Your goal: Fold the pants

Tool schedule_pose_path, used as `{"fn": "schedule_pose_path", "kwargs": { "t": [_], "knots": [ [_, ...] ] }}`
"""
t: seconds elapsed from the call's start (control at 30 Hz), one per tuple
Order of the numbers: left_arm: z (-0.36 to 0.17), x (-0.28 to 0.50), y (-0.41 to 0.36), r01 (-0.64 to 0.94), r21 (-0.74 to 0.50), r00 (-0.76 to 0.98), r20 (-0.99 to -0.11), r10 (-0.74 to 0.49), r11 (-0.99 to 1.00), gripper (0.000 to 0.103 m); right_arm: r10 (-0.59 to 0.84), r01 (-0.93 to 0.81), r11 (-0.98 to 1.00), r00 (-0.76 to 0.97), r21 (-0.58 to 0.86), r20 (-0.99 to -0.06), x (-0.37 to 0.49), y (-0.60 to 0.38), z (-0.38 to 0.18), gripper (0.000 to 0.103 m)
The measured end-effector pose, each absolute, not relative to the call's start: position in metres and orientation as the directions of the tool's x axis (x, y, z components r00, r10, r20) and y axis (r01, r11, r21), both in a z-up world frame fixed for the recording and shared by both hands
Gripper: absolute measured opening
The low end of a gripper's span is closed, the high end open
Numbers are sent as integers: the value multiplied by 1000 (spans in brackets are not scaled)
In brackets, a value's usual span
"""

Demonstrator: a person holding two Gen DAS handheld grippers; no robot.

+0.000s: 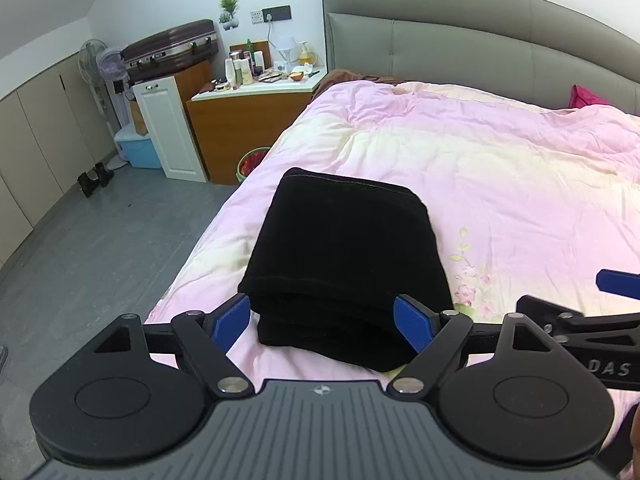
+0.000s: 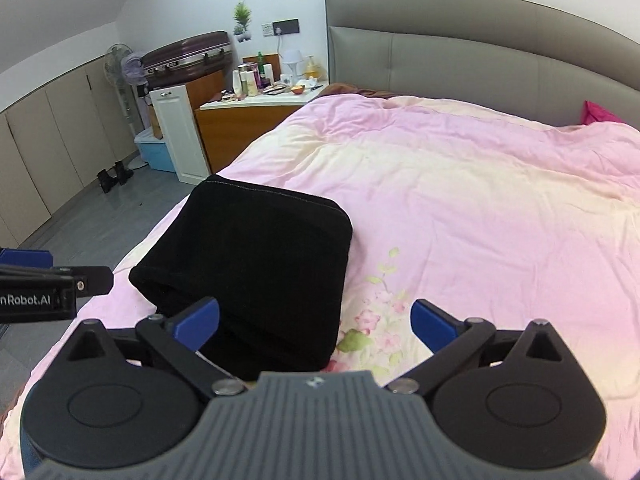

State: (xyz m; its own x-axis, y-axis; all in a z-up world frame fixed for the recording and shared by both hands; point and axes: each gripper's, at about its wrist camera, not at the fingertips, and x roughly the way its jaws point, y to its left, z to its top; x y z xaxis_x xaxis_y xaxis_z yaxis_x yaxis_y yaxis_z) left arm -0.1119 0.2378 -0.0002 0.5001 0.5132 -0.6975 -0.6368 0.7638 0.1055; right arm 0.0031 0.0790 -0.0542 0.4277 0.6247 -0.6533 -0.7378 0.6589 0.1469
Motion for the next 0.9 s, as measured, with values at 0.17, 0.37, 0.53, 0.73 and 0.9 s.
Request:
{"fn": "schedule_pose_path", "kwargs": {
  "t": [0.17, 0.37, 0.53, 0.73, 0.9],
  "knots": [
    [5, -117, 222, -650, 84, 508, -692, 514, 755, 96, 599, -711, 688, 443, 147, -667, 0, 64, -53, 98],
    [6, -115, 213, -641, 104, 504, -690, 520, 760, 96, 605, -705, 691, 443, 159, -661, -5, 59, -59, 98],
    [7, -116, 211, -645, 110, 501, -687, 527, 756, 96, 608, -707, 689, 444, 160, -658, -7, 60, -60, 98],
    [8, -116, 209, -642, 121, 499, -684, 532, 757, 96, 606, -704, 692, 444, 162, -660, -7, 59, -59, 98],
    [8, -116, 207, -643, 124, 495, -685, 534, 756, 96, 602, -700, 696, 447, 160, -661, -9, 56, -58, 98]
  ]
}}
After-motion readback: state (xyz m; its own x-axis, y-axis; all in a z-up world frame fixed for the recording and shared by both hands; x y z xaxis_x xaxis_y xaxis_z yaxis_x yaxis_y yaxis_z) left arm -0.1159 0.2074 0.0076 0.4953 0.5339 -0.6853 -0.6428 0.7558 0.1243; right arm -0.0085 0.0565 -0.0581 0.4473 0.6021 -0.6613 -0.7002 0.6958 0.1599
